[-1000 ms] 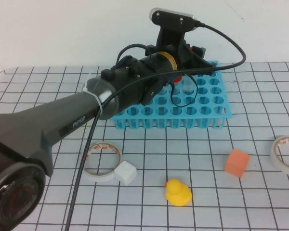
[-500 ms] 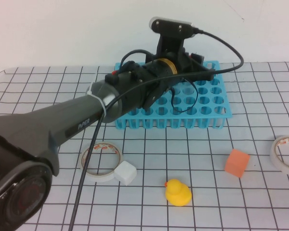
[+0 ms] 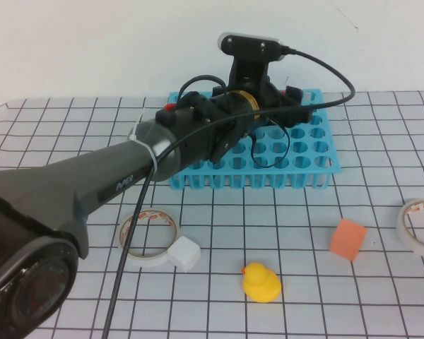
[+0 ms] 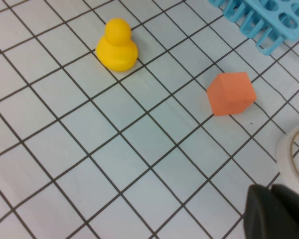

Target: Place the test tubes

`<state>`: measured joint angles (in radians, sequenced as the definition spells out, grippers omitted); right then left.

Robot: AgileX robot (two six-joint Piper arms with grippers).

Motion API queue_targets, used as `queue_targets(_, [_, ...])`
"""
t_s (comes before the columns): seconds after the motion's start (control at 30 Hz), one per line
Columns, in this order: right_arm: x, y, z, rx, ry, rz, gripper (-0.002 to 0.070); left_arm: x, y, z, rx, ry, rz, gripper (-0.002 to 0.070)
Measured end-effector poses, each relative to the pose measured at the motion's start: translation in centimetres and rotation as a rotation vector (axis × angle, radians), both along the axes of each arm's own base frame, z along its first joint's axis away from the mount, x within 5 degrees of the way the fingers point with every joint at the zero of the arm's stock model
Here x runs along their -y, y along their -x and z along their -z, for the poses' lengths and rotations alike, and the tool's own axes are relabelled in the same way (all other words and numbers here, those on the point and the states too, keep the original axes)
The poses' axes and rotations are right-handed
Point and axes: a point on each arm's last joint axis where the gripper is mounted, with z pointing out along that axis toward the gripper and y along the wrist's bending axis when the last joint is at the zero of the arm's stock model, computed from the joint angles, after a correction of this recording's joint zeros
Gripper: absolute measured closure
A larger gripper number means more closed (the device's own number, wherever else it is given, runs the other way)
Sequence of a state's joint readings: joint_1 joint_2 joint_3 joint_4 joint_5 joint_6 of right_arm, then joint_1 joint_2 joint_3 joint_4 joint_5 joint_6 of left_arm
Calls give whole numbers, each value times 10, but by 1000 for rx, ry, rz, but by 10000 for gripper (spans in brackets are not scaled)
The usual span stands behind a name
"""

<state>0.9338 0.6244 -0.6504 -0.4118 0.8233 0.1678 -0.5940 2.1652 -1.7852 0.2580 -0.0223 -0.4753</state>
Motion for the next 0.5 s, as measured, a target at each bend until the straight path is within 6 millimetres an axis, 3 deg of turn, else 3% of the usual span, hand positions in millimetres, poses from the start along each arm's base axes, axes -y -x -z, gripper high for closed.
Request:
queue_targets(0.1, [0, 0, 0, 0, 0, 0, 678, -2, 2, -5, -9, -13, -6, 98])
queue_targets(0.23, [0, 0, 0, 0, 0, 0, 678, -8, 9, -32, 21, -7, -11, 99])
queue_targets(0.27, [0, 0, 0, 0, 0, 0, 678, -10, 12, -42, 35, -4, -12, 118])
queue_targets(0.37, [0, 0, 0, 0, 0, 0, 678, -21, 26, -82, 108, -15, -15, 263])
queue_targets(0.5, [0, 0, 0, 0, 0, 0, 678, -39, 48, -131, 201, -47, -29, 490])
